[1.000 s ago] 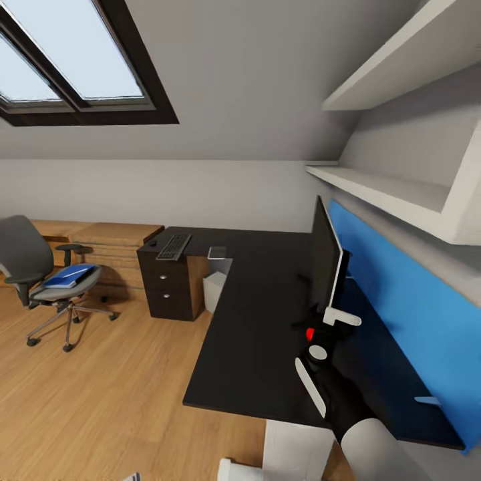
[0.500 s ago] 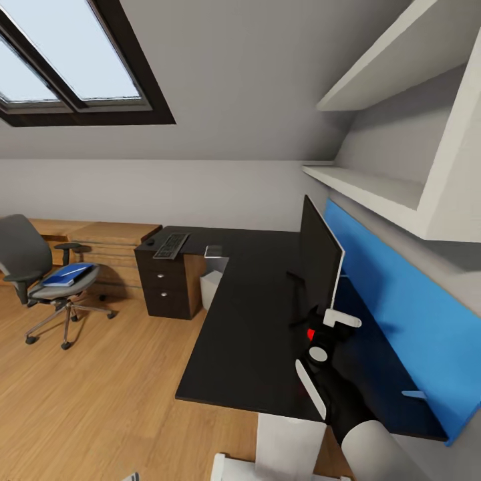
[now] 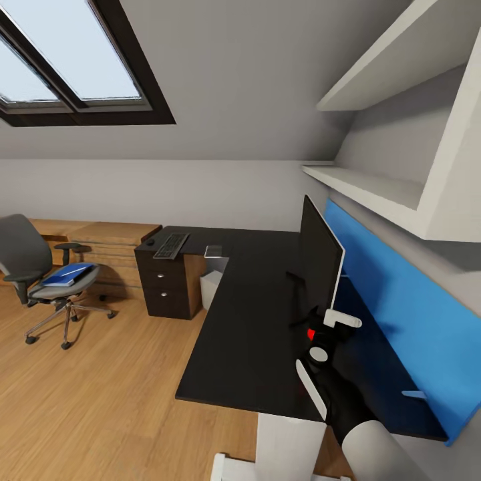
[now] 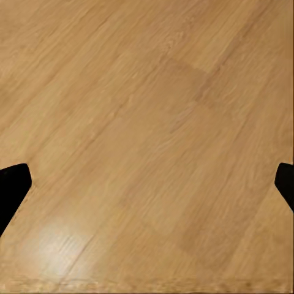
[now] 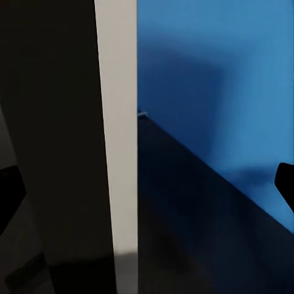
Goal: In the bedroom, organize the workspace by keeping the computer under the desk, ensuring the monitor is on the desk, placing the keyboard on the desk next to the monitor, placing the mouse on the desk next to the keyboard, moving the folder from the swivel chair onto the desk next to the mouse, stacking the notebook on top of the folder with the pen on top of the notebook, and positioning the swivel chair next to the desk.
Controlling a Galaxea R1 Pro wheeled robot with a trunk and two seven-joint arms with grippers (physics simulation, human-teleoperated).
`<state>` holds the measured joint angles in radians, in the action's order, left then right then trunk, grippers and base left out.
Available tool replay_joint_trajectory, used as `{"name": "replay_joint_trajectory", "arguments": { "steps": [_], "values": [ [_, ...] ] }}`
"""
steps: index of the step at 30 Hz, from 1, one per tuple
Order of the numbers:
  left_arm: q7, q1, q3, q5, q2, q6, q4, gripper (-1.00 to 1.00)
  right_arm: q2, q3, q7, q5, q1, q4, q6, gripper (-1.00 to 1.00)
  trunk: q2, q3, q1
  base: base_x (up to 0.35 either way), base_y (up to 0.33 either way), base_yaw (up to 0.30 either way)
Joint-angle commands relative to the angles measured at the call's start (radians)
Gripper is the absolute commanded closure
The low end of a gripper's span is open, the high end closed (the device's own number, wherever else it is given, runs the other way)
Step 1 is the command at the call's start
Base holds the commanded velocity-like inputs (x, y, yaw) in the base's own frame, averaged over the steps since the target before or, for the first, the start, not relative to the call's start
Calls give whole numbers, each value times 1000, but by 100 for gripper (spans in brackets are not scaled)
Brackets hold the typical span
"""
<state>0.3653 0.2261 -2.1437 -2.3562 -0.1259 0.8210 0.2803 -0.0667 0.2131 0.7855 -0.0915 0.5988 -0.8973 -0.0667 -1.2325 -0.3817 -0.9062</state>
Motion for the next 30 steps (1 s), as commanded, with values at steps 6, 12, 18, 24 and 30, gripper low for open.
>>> {"name": "replay_joint_trajectory", "arguments": {
  "steps": [6, 12, 18, 24, 30],
  "values": [
    [6, -72, -15, 8, -43, 47, -30, -100, 3, 2, 7, -6, 1, -2, -7, -100, -1, -1, 0, 0, 0, 0],
    [7, -74, -15, 8, -43, 49, -36, -100, 2, 3, 9, -8, 1, -2, -7, -100, -1, -1, 0, 0, -49, 0],
    [7, -74, -14, 8, -43, 50, -36, -100, 1, 3, 9, -8, 1, -2, -7, -100, -1, -1, 0, 0, -121, 0],
    [7, -74, -14, 8, -43, 50, -36, -100, 1, 3, 9, -8, 1, -2, -7, -100, -1, -1, 0, 0, -12, 0],
    [7, -74, -13, 8, -43, 49, -36, -100, 1, 3, 9, -8, 1, -2, -7, -100, -1, -1, 0, 0, -2, 0]
  ]
}}
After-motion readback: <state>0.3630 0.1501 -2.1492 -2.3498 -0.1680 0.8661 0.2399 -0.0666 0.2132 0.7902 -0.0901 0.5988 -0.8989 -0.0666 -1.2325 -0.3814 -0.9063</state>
